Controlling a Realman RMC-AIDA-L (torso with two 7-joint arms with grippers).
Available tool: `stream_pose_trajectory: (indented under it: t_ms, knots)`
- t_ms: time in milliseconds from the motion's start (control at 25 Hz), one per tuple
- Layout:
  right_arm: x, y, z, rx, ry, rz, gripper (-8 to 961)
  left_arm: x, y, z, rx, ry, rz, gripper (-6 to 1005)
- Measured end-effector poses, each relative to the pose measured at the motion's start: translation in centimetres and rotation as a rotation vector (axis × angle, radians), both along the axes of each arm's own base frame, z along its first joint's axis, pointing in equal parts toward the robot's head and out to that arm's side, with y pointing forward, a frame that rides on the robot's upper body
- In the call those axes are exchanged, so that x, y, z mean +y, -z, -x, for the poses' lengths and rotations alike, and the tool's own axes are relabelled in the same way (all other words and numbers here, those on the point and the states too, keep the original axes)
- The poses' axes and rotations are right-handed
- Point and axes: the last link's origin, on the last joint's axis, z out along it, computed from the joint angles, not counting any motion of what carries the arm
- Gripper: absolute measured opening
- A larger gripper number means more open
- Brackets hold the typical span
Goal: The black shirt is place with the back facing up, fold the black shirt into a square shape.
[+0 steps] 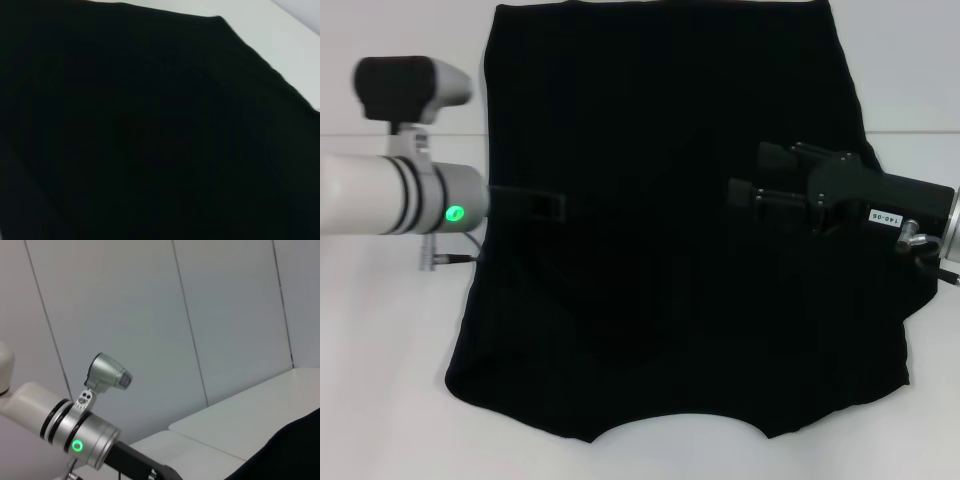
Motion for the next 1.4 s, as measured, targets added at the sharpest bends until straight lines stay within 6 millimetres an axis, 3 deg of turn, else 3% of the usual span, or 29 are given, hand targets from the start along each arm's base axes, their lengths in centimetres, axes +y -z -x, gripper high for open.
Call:
stream_pose_trajectory:
  t_ms: [320,560,760,1000,1080,1320,1400]
  knots:
    - [0.0,-0.3,-0.3,0.004,0.011,-0.012,877,-0.5,3.3,-3.1,-0.04,0.059,0.093,16]
    - [0.4,-1.3,-0.9,0.006,0.031,-0.044,877,-0.5,3.7,-4.0,-0.057,0.084,0.093,30]
    - [0.8,-2.1,-1.4,0.003,0.061,-0.066,877,-0.1,2.6,-3.8,-0.073,0.08,0.057,216]
    - [2.4,-4.6,-2.4,0.03,0.199,-0.079,877,-2.3,1.1,-5.1,-0.184,0.173,0.168,449]
    - [3.4,-5.8,-3.1,0.039,0.304,-0.072,877,-3.5,0.4,-5.2,-0.216,0.237,0.211,709]
    - [4.9,-9.3,-5.5,0.012,0.649,0.03,877,-7.6,0.0,-4.1,-0.253,0.558,0.318,907]
    - [4.7,-10.1,-6.0,-0.027,0.733,0.059,877,-8.3,0.3,-3.6,-0.236,0.612,0.321,909]
